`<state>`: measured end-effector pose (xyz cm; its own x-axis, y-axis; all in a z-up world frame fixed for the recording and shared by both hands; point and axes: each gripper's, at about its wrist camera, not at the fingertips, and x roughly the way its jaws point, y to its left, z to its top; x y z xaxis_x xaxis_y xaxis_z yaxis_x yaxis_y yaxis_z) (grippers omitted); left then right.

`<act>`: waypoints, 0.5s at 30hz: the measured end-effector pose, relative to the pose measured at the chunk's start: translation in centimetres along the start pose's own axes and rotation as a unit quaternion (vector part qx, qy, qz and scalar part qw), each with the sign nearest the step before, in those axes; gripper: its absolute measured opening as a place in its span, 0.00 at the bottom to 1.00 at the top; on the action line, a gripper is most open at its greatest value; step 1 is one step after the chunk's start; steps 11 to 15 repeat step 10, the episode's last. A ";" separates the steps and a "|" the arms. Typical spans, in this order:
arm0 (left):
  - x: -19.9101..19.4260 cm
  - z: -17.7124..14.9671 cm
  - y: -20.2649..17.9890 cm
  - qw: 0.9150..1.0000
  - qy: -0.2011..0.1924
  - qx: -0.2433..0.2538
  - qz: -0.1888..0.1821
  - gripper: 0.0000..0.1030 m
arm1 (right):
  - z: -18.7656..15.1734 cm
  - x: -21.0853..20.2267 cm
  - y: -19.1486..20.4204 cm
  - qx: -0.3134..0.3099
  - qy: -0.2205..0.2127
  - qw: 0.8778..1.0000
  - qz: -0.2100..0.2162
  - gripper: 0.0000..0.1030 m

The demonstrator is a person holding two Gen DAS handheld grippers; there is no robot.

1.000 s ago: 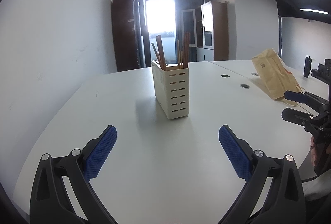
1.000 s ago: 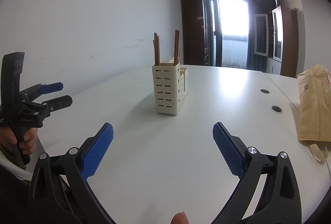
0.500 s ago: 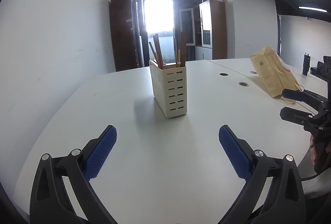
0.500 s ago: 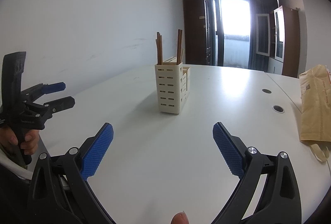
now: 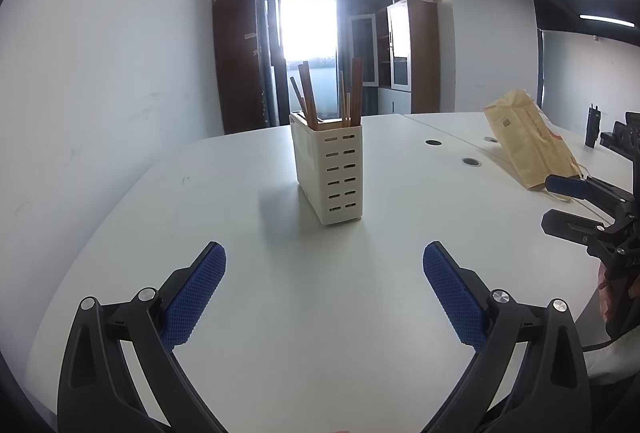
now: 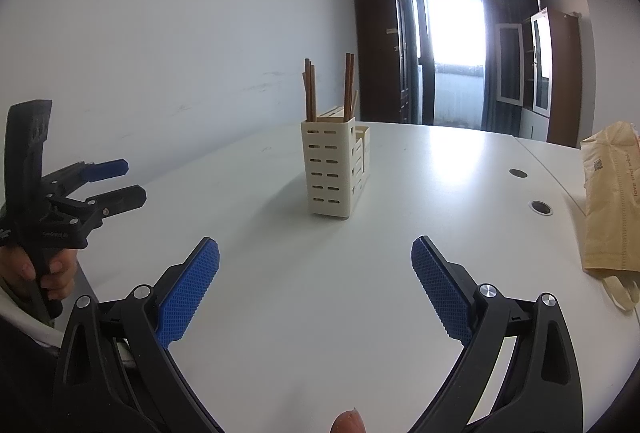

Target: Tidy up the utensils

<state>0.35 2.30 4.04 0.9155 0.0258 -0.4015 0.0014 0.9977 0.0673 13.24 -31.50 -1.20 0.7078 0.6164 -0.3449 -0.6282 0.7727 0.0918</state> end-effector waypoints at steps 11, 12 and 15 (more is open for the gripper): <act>0.2 0.0 0.4 1.000 0.004 -0.012 -0.021 0.94 | 0.0 0.0 0.0 0.000 0.000 1.000 0.000 0.95; 0.2 0.0 0.4 1.000 0.004 -0.012 -0.021 0.94 | 0.0 0.0 0.0 0.000 0.000 1.000 0.000 0.95; 0.2 0.0 0.4 1.000 0.004 -0.012 -0.021 0.94 | 0.0 0.0 0.0 0.000 0.000 1.000 0.000 0.95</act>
